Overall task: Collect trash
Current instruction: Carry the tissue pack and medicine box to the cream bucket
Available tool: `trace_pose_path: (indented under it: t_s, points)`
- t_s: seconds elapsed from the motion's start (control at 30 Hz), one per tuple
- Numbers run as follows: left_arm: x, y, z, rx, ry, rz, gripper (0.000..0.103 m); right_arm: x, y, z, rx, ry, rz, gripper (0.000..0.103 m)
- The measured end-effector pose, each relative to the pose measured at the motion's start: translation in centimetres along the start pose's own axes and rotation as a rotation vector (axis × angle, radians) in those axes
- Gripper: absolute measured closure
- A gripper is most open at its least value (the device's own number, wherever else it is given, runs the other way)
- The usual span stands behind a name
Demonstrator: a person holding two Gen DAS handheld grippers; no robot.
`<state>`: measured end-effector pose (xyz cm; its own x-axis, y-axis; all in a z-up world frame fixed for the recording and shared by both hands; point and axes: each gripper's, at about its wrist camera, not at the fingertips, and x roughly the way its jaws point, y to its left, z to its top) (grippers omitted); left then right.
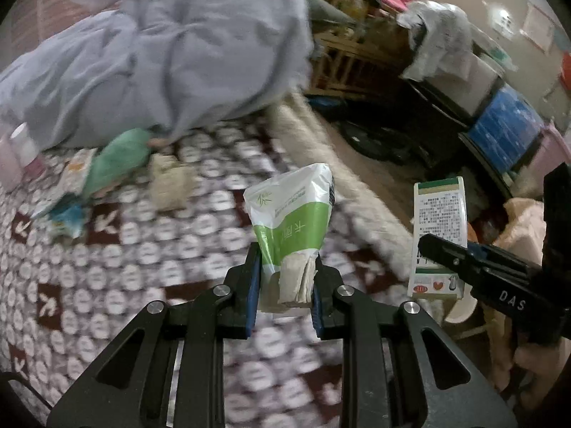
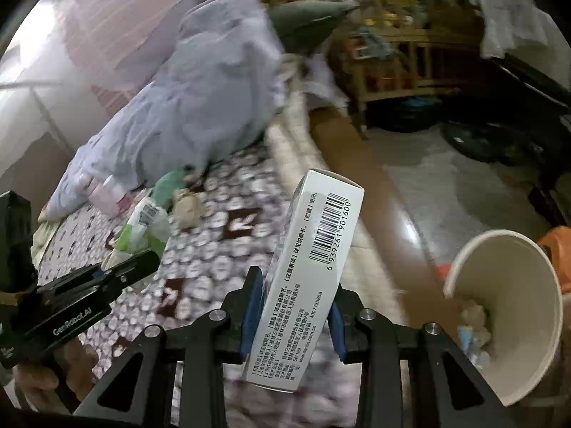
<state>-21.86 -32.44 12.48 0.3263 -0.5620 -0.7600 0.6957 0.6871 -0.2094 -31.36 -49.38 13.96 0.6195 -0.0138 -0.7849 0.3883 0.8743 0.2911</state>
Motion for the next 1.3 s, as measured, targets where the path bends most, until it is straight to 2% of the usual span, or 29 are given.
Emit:
trace_pose_path:
  t_s: [0.4, 0.7, 0.97, 1.3]
  points:
    - [3.6, -10.1, 0.6, 0.122, 0.052, -0.108, 0.082, -4.2, -10.7, -1.9, 0.133, -0.038, -0.152, 0.070]
    - [7.1, -16.6, 0.7, 0.183, 0.117, -0.191, 0.082, -5.9, -17.2, -3.1, 0.214, -0.042, -0.256, 0.070]
    - [9.6, -20.6, 0.7, 0.211, 0.163, -0.243, 0.082, -5.8, -20.5, -4.1, 0.266, -0.023, -0.296, 0.070]
    - [11.2, -22.0, 0.6, 0.206, 0.195, -0.292, 0.082, -5.3, -22.1, -4.5, 0.286, -0.002, -0.323, 0.070]
